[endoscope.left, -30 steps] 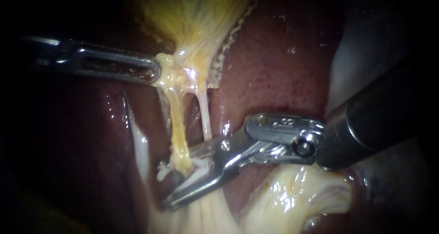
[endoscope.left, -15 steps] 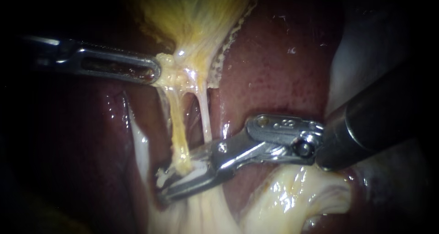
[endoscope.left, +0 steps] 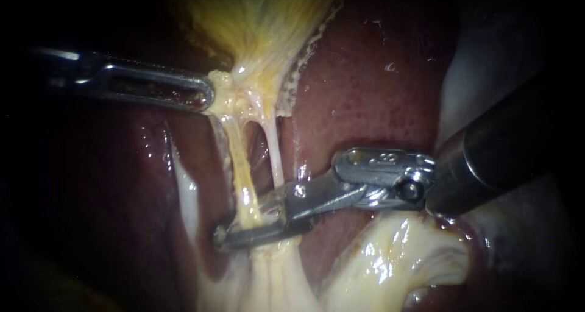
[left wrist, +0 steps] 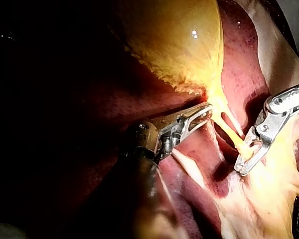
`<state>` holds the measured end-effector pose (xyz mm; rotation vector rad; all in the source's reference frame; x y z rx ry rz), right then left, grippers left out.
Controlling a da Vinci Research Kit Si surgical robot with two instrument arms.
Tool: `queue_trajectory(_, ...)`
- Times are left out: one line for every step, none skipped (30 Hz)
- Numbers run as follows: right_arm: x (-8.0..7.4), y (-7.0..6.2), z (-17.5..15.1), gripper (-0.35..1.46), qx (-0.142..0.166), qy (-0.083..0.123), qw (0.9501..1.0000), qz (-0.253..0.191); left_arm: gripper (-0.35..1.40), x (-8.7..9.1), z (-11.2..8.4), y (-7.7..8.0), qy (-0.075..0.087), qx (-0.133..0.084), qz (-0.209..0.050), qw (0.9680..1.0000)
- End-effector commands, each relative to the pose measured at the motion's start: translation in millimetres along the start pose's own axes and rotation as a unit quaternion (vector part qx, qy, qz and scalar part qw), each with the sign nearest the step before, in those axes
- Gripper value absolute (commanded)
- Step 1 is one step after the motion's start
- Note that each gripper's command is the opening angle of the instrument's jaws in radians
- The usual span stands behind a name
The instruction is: Clipping first clip left tube
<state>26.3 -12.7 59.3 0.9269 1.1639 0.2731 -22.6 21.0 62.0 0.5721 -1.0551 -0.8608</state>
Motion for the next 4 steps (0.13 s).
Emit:
queue_trajectory(0.0, 0.0, 0.0, -0.35, 0.001, 0.0, 1.0, 0.0, -0.35, 0.0, 0.0, 0.0, 0.0, 0.0, 0.0, 1.0)
queue_trajectory(-0.1, 0.0, -0.1, -0.35, 0.001, 0.0, 1.0, 0.0, -0.35, 0.0, 0.0, 0.0, 0.0, 0.0, 0.0, 1.0)
queue_trajectory(-0.1, 0.0, -0.1, -0.35, 0.001, 0.0, 1.0, 0.0, -0.35, 0.0, 0.0, 0.0, 0.0, 0.0, 0.0, 1.0)
queue_trajectory(-0.1, 0.0, -0.1, -0.35, 0.001, 0.0, 1.0, 0.0, -0.35, 0.0, 0.0, 0.0, 0.0, 0.0, 0.0, 1.0)
